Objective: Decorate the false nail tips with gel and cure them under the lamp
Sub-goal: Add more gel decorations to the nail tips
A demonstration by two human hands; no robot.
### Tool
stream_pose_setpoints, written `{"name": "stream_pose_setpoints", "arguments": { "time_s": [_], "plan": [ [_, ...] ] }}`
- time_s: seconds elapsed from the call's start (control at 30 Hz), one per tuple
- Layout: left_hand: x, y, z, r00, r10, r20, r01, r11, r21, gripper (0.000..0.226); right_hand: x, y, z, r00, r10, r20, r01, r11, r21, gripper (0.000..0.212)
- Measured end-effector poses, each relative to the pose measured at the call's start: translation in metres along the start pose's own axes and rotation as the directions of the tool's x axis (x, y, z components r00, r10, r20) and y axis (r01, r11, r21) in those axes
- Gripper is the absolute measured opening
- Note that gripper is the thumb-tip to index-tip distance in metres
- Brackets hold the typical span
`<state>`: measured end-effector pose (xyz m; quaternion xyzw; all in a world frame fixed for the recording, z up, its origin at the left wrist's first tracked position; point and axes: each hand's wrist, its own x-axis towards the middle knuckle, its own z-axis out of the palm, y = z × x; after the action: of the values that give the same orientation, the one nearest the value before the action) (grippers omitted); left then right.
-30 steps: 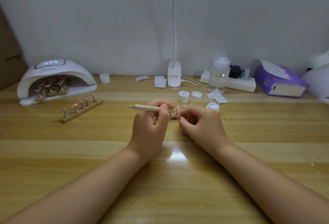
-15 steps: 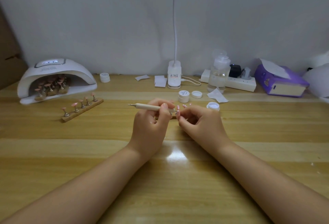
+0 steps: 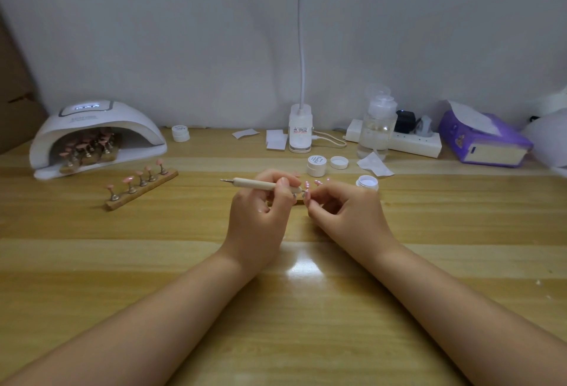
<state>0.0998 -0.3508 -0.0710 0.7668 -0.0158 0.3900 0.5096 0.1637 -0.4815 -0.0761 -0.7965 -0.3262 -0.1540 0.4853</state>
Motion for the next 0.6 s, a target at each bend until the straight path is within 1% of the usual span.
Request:
{"name": "stream_pose_setpoints", "arguments": {
  "time_s": [0.2,0.6],
  "plan": [
    [0.0000,0.0009,0.0008,1.000,0.000,-0.002,0.000,1.000,-0.009,0.022,-0.0004,-0.0003,0.0000,1.000,-0.002,0.000,0.002,1.000,-0.002,0.008],
    [0.0000,0.0006,0.0010,1.000,0.011,0.000,-0.011,1.000,-0.010,0.022,-0.0004,-0.0012,-0.0004,1.000,-0.020,0.002,0.020,1.000,-0.021,0.005]
  ]
}}
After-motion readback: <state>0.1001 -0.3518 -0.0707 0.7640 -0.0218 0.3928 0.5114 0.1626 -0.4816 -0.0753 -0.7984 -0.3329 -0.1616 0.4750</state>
